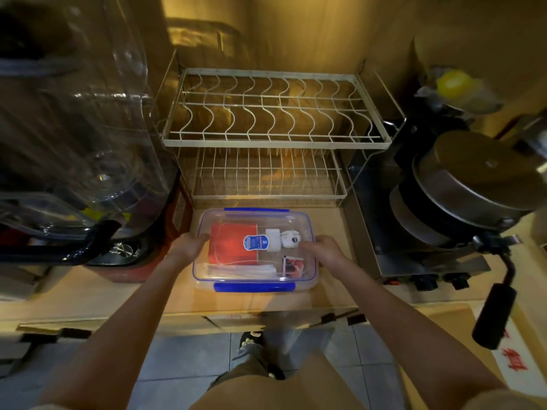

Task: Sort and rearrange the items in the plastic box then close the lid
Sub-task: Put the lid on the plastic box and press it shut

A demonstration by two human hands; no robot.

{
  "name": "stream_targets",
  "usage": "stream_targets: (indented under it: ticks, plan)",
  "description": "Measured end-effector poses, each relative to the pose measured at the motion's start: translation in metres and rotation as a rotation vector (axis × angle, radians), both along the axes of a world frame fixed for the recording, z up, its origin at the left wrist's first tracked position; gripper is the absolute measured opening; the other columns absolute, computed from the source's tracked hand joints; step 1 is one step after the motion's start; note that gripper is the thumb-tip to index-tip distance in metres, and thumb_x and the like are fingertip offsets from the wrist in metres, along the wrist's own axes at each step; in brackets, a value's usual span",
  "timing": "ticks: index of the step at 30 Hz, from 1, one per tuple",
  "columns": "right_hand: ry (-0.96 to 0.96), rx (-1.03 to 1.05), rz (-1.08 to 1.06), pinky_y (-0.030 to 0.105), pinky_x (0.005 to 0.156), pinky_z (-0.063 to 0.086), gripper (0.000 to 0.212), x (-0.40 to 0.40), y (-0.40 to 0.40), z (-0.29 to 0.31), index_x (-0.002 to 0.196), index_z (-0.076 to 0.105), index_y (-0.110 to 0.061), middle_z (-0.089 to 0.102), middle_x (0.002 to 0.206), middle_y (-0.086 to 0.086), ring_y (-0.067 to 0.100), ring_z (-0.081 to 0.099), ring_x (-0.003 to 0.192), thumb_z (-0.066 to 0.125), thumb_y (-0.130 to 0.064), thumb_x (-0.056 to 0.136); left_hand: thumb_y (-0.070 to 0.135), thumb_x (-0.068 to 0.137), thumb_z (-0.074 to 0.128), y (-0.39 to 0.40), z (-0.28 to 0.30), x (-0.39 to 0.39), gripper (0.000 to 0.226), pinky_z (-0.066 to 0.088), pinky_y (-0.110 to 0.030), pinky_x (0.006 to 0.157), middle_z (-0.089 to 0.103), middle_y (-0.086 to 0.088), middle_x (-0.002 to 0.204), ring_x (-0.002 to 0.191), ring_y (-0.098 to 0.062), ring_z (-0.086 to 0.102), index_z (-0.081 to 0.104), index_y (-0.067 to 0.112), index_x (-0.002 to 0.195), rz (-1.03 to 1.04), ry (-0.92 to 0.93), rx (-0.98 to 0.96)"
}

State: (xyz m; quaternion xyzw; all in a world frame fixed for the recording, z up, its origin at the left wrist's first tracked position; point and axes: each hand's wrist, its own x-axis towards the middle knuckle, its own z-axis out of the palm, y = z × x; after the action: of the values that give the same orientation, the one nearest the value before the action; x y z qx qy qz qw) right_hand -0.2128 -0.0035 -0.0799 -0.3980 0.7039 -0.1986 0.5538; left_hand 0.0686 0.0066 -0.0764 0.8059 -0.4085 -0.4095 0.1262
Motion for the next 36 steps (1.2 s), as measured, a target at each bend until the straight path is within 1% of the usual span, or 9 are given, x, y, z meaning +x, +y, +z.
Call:
stream_targets:
  ticks: [2,12,18,21,24,27,31,34,36]
  plan:
    - [0.029,-0.021,0.055,0.040,0.085,0.056,0.040,-0.004,0.002,0.011,0.110,0.059,-0.003,0.070,0.104,0.015,0.026,0.068,0.090,0.067,-0.030,0.081,0.039,0.093,0.043,0.000,0.012,-0.003,0.054,0.043,-0.042,0.094,0.057,-0.027,0.124,0.114,-0.040,0.054,0.054,-0.007,0.119,-0.003,-0.029,0.005]
    - [0.053,-0.132,0.241,0.024,0.058,0.053,0.025,-0.024,0.004,0.118,0.099,0.062,-0.011,0.069,0.086,0.004,0.015,0.069,0.076,0.068,-0.028,0.081,0.042,0.096,0.032,0.011,0.093,-0.010,0.057,0.042,-0.041,0.097,0.061,-0.026,0.120,0.113,-0.038,0.056,0.056,-0.006,0.115,-0.157,-0.198,-0.082]
    - [0.071,-0.290,0.297,0.022,0.056,0.055,0.031,-0.043,0.004,0.197,0.099,0.065,-0.008,0.073,0.084,0.006,0.015,0.071,0.074,0.070,-0.030,0.078,0.036,0.094,0.043,0.008,0.193,-0.004,0.041,0.055,-0.036,0.069,0.068,-0.018,0.089,0.073,-0.027,0.065,0.062,-0.001,0.095,-0.245,0.001,-0.106]
    - [0.061,-0.333,0.246,0.025,0.056,0.053,0.031,-0.041,-0.004,0.231,0.092,0.064,-0.008,0.071,0.080,0.006,0.015,0.069,0.071,0.073,-0.032,0.075,0.036,0.092,0.047,0.007,0.239,-0.006,0.037,0.049,-0.027,0.048,0.066,-0.012,0.076,0.059,-0.020,0.063,0.061,0.001,0.091,-0.255,-0.041,-0.162]
    - [0.073,-0.399,0.170,0.021,0.046,0.048,0.028,-0.037,-0.015,0.259,0.078,0.061,-0.010,0.068,0.064,0.001,0.011,0.066,0.056,0.072,-0.036,0.076,0.032,0.093,0.047,0.000,0.273,-0.008,0.031,0.044,-0.027,0.050,0.063,-0.010,0.075,0.063,-0.020,0.060,0.059,0.003,0.089,-0.248,-0.136,-0.284]
    - [0.043,-0.538,0.081,0.017,0.042,0.043,0.032,-0.032,-0.031,0.272,0.084,0.064,-0.007,0.068,0.049,-0.004,0.006,0.065,0.046,0.069,-0.039,0.077,0.032,0.093,0.045,-0.013,0.294,-0.011,0.033,0.049,-0.032,0.064,0.065,-0.014,0.093,0.081,-0.025,0.063,0.057,0.003,0.102,-0.216,-0.166,-0.373]
    - [-0.095,-0.694,-0.063,0.026,0.059,0.048,0.034,-0.020,-0.050,0.274,0.090,0.068,-0.001,0.072,0.076,0.009,0.019,0.068,0.069,0.067,-0.033,0.079,0.028,0.095,0.040,-0.032,0.305,-0.022,0.039,0.043,-0.039,0.088,0.057,-0.020,0.120,0.108,-0.033,0.055,0.046,0.002,0.123,-0.162,-0.273,-0.504]
    - [-0.178,-0.750,-0.167,0.023,0.056,0.047,0.024,-0.008,-0.065,0.263,0.076,0.068,-0.006,0.070,0.061,0.001,0.012,0.067,0.057,0.065,-0.029,0.083,0.038,0.096,0.033,-0.045,0.295,-0.030,0.053,0.041,-0.041,0.095,0.048,-0.023,0.135,0.122,-0.036,0.048,0.028,0.006,0.138,-0.130,-0.214,-0.581]
    - [-0.203,-0.757,-0.227,0.022,0.052,0.045,0.022,-0.002,-0.076,0.252,0.079,0.069,-0.007,0.069,0.054,-0.002,0.009,0.066,0.053,0.065,-0.028,0.083,0.036,0.097,0.030,-0.054,0.283,-0.032,0.053,0.043,-0.039,0.087,0.052,-0.023,0.131,0.116,-0.035,0.053,0.022,0.007,0.141,-0.118,-0.188,-0.609]
